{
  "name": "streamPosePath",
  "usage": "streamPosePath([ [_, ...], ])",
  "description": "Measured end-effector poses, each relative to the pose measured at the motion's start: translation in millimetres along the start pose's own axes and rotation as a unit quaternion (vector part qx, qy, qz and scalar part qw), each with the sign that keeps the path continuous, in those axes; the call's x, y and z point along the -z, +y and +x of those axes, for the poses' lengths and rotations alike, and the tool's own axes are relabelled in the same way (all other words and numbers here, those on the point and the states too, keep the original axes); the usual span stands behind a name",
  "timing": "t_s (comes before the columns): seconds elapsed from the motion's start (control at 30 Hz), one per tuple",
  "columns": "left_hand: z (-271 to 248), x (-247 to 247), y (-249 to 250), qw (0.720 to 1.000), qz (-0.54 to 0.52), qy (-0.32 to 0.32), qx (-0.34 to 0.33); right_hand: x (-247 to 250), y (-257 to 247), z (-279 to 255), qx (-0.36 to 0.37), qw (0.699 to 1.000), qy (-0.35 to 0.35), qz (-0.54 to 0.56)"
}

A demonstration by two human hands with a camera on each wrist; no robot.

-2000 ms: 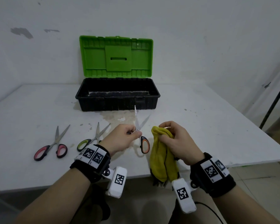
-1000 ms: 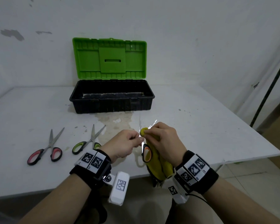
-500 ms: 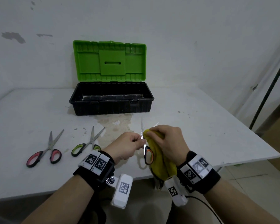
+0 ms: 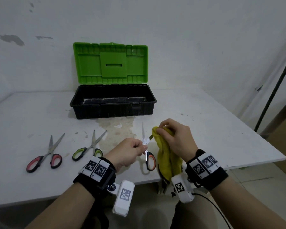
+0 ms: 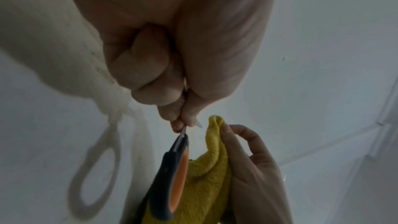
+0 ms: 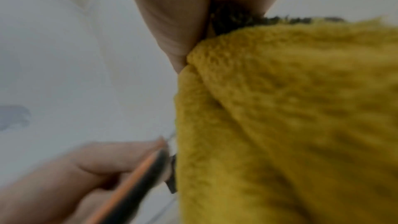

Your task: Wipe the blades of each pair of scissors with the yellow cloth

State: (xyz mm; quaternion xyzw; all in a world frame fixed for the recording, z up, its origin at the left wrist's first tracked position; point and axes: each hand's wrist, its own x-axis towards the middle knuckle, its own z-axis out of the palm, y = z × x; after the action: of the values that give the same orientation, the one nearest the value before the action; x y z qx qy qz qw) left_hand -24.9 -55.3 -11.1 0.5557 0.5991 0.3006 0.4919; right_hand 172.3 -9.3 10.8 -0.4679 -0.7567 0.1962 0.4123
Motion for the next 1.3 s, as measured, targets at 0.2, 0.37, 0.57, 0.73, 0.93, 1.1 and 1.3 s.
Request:
streamPosePath([
  [0.2,-1,-2,8,0.999,-0.018,-0.02,-0.023,-7,0,-8,0.036,0.998,-0.002,-0.05],
  [0.37,-4,-1,11,0.999,-0.036,-0.006,-0.029,-9,-4,-15,0.073,0.994,-0.007,-0.087],
  [0.57,-6,-1,12,0.998,-0.038,0.003,-0.046,-12,-5,-18,0.115,0.989,0.002,-0.089],
  [0.73,-5,1,9,0.998,-0.003,0.009,-0.059,-3,2,-7,0.092,0.989,0.012,-0.119],
  [0.93,-5,3,6,0.999,-0.006,0.002,-0.035,18,-4,0,0.043,0.99,0.067,-0.117],
  [1.1,-4,1,12,0.998,-0.01,-0.007,-0.055,-2,-20,-26,0.113,0.987,-0.04,-0.108],
  [1.3,-7,2,8,0.999,-0.002,-0.021,-0.046,5,-9,-9,0.048,0.992,0.023,-0.117],
])
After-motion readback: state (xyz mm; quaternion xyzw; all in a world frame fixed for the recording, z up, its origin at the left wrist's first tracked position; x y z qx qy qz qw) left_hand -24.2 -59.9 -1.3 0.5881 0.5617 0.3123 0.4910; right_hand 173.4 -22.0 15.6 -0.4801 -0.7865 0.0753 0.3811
